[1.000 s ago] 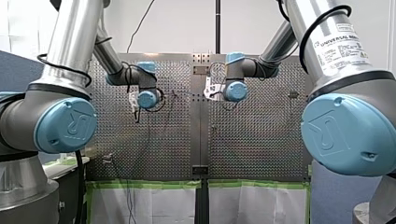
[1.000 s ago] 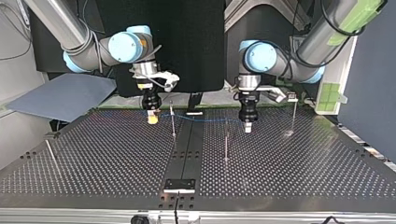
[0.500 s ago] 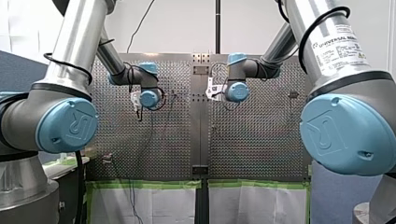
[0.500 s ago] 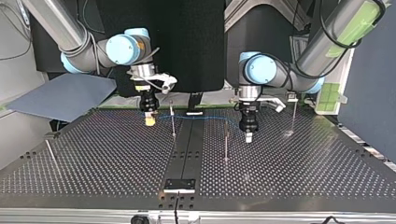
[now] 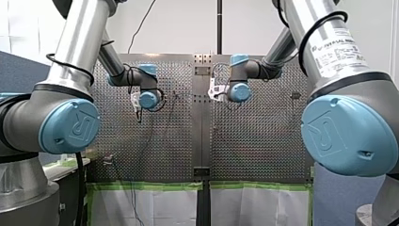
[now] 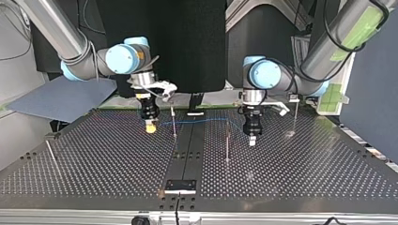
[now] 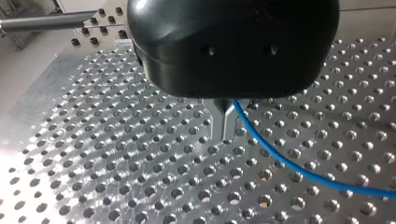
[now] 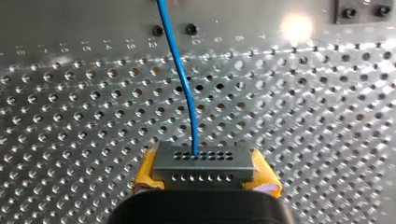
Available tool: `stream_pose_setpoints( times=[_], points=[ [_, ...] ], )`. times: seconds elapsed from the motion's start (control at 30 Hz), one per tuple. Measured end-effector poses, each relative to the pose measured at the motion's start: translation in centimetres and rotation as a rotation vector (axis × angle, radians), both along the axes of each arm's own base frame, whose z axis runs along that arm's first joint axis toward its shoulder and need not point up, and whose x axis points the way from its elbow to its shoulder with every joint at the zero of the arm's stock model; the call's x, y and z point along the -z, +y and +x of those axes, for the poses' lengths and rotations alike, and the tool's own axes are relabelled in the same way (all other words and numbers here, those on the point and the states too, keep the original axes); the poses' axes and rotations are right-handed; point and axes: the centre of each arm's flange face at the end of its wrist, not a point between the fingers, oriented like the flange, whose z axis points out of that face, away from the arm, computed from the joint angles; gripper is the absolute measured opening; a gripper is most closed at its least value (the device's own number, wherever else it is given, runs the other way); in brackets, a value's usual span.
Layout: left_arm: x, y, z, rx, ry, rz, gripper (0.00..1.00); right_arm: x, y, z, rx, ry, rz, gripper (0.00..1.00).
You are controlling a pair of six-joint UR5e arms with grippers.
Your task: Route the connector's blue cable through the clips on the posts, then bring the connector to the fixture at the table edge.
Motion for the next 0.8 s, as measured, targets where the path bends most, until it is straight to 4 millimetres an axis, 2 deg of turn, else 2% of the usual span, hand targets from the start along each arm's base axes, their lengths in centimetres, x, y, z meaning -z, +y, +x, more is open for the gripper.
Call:
stream_pose_setpoints(
  times=[0.13, 0.3, 0.5, 0.8],
  points=[
    [0.1, 0.1, 0.7, -0.002, 0.007, 0.002, 0.00, 0.6, -1.0, 0.7, -0.004, 0.006, -0.003, 0.00],
    [0.7, 0.0, 1.8, 0.001, 0.030, 0.008, 0.00, 0.1, -2.2, 0.9, -0.005, -0.005, -0.022, 0.00],
    [0.0, 0.0, 2.8, -0.004, 0.026, 0.006, 0.00, -0.6, -3.8, 0.3, 0.005, -0.014, -0.037, 0.00],
    [-0.8, 0.4, 3.5, -0.014, 0.023, 0.005, 0.00, -0.6, -5.3, -0.7, 0.015, -0.014, -0.041, 0.00]
  ],
)
